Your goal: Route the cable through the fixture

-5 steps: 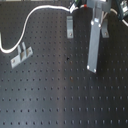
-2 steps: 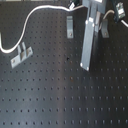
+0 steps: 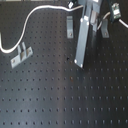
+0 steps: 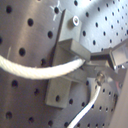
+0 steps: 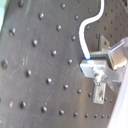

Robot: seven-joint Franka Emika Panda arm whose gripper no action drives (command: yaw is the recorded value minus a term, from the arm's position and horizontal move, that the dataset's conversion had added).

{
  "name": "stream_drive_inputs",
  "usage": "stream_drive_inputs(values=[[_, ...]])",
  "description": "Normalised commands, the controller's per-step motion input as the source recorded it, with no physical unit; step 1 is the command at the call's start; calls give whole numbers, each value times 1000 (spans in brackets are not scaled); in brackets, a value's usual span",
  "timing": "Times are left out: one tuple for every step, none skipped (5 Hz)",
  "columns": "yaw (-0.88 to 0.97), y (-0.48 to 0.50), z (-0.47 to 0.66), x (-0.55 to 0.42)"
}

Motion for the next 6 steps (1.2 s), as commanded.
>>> stream_drive_inputs(values=[[189,-177,5,-306],[197,-165,-14,-312],[214,-138,-14,-275],[217,-116,-29,-290],[228,-78,-30,-296],[214,-10,-4,-200]])
